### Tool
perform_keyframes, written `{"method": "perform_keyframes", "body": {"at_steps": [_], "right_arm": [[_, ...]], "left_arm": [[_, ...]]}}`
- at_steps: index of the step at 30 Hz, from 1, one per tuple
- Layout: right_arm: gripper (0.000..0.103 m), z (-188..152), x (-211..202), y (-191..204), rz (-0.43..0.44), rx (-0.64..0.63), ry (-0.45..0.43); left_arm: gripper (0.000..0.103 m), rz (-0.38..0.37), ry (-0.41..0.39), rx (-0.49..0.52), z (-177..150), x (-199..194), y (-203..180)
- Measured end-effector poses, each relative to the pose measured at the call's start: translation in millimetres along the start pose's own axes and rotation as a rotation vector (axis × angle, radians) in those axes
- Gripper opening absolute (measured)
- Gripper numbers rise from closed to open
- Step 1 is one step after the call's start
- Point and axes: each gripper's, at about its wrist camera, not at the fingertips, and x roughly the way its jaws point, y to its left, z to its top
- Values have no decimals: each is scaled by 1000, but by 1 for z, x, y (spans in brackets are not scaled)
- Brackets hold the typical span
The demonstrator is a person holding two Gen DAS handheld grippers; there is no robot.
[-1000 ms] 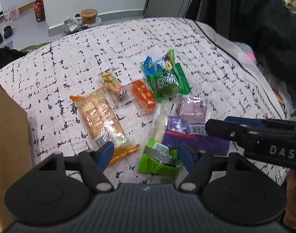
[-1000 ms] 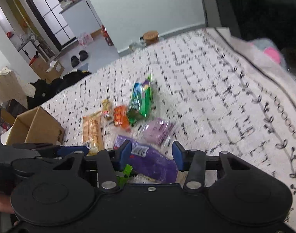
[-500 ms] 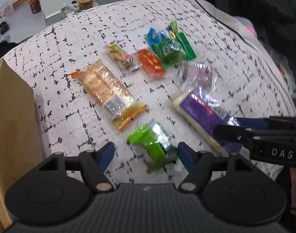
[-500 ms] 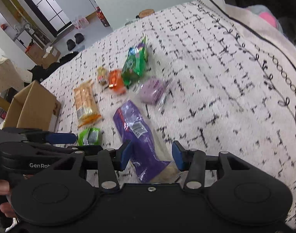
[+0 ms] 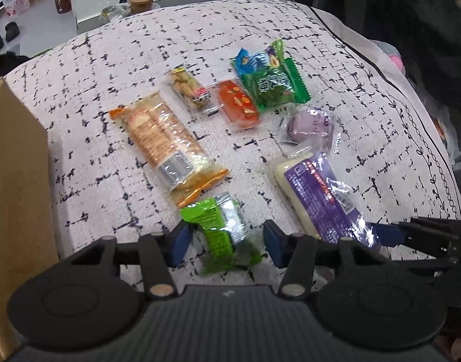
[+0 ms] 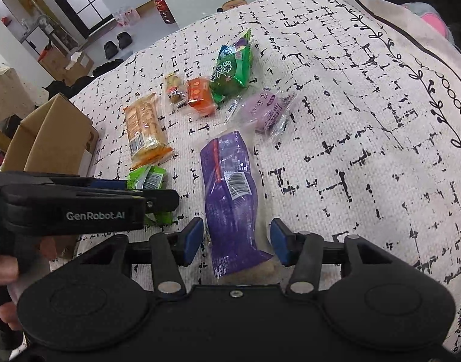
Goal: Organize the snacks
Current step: 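Grasp the green candy with the left gripper while the right grasps the purple bar, then carry both snacks over the cardboard box and open both grippers to drop them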
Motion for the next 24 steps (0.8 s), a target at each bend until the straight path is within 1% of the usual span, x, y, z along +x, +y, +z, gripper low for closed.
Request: {"method": "perform_keyframes", "body": {"at_steps": [1,2,3,4,6,8,10,13,18,24], "right_arm": [[50,0,1,1,-3,-2,0],[50,0,2,2,-6,-3,0],[50,0,3,2,-10,-3,1],[50,-1,4,2,-14,-3,4],[49,-2,7,4,-28,-15,6],[45,-3,10,7,-50,-30,1],[38,-2,10,10,-66,-46,-7],[33,1,6,8,-39,-17,-14],[31,6,-7,10,-31,6,-66],[31,13,-26,23,-11,10,-127]], "left_arm": [[47,3,-5,5,0,1,-1],[40,15,-9,15,0,1,-2],[35,28,-11,24,-1,2,-2],[28,41,-16,34,-2,2,-3],[27,44,-22,46,-3,1,-1],[26,52,-23,58,-4,0,-1],[26,55,-27,61,-5,-3,-1],[26,56,-43,72,-6,-9,-1],[26,65,-80,81,-6,-25,3],[26,70,-168,115,2,-56,11]]}}
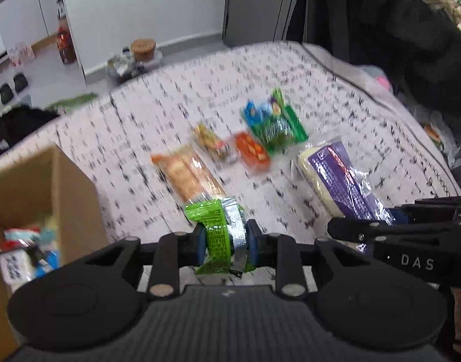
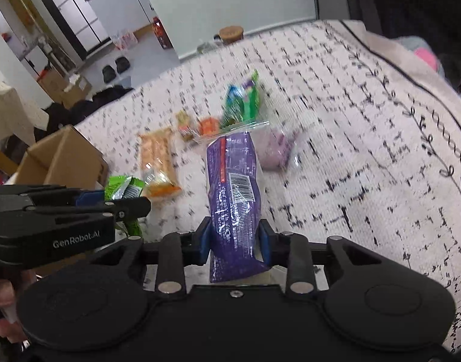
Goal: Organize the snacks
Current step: 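Carry both snacks over the cardboard box and open both grippers to drop them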
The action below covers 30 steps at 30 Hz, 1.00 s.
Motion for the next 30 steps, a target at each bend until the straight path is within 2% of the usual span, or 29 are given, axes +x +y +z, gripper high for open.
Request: {"method": "perform_keyframes", "body": {"at_steps": [6,12,20,30], "right_arm": [[31,10,-13,20,24,-6,-49],[31,18,-21,43,50,3,-62],[31,29,-29,71,62,-21,-113],[31,34,-25,114,97,-60,-129]], "left_arm": [[26,-22,-50,-28,5,-28,17],[26,-24,-93,-59,3,-56,36],[26,6,-153,-89,-2,-89,62],[26,58,-179,-154,-20,-109,101]]}}
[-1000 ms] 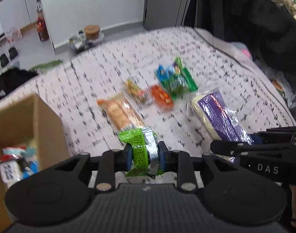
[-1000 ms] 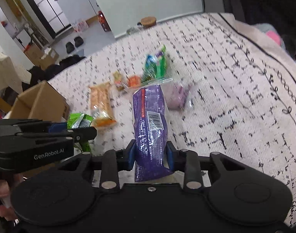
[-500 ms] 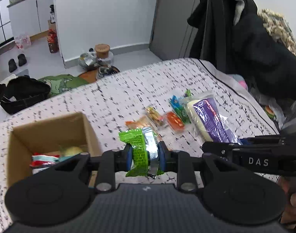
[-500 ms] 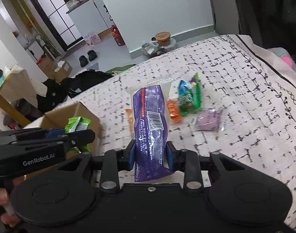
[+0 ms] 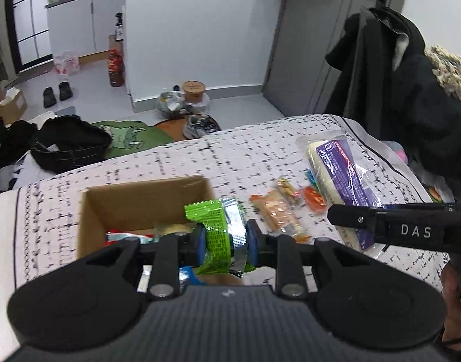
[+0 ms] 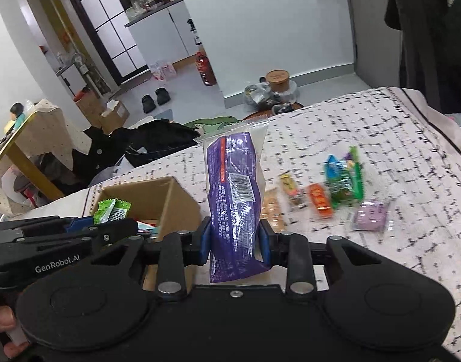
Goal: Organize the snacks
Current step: 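Carry both snacks over the cardboard box and open both grippers to drop them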
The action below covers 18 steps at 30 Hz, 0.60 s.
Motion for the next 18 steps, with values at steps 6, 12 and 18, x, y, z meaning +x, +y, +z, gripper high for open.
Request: {"method": "perform_keyframes", "body": {"at_steps": [6,12,18], "right_arm": [[31,1,4,30,41,-14,-3],[31,3,14,55,74,-38,2],[31,1,32,73,86,-45,31]], "left_arm": [[26,45,-15,-45,-3,-7,28],[26,85,-6,-98,-11,-9,59],[26,107,17,-116,-19,-4,75]]}}
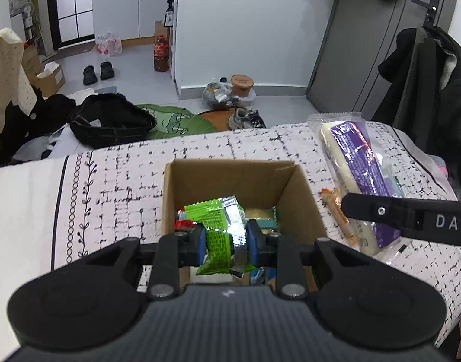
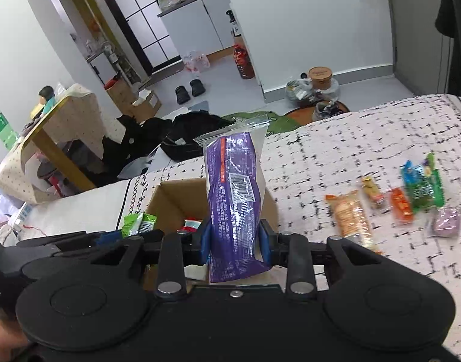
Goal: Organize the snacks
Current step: 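Carry both snacks over the cardboard box and open both grippers to drop them, then move both grippers back from the box toward the remaining snacks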
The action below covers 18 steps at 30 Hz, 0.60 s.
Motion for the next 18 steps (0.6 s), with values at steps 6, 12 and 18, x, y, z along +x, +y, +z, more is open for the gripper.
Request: {"method": "perform_keyframes", "body": {"at_steps": [6,12,18], "right_arm": [[32,-5,15,11,-2,-4,28],[40,-9,23,13,7,-6,33],[54,-12,12,3,-2,1,21]], "left_arm": [[29,12,-10,11,-5,2,1],[37,12,-17,2,-7,-4,4],[61,32,0,-13,-10,-10,5]]}}
